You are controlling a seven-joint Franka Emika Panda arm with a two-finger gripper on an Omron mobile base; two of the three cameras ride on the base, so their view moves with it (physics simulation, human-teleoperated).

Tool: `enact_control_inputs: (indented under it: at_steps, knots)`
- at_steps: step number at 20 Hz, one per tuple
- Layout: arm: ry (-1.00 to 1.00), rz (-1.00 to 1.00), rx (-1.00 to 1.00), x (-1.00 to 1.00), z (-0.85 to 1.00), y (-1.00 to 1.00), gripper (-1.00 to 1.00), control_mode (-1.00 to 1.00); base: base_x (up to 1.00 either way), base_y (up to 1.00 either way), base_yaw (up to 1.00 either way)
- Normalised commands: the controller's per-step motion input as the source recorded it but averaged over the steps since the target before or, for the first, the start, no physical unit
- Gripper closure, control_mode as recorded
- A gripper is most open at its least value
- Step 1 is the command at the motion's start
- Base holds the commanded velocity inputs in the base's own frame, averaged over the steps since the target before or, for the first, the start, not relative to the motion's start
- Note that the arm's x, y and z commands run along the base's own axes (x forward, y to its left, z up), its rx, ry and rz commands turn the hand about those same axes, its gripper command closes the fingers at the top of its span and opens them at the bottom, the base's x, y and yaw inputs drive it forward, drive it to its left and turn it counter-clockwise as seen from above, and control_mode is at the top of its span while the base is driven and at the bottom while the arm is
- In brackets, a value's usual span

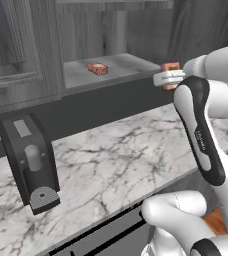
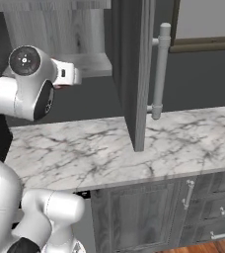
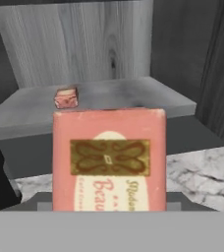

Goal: Pick up the bar soap and bar soap from the sink, and place them back in the cabinet, and close the cabinet door.

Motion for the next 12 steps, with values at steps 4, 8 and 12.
enact_control_inputs:
  at_steps: [4,8,12]
  knots:
    - [0.00,0.01,0.00,0.63,0.02,0.11,1.00,-1.00,0.00,0.00,0.00]
    - [0.00,0.01,0.00,0.63,0.01,0.06,1.00,-1.00,0.00,0.00,0.00]
    - [0.00,0.02,0.00,0.58,0.00,0.07,1.00,-1.00,0.00,0.00,0.00]
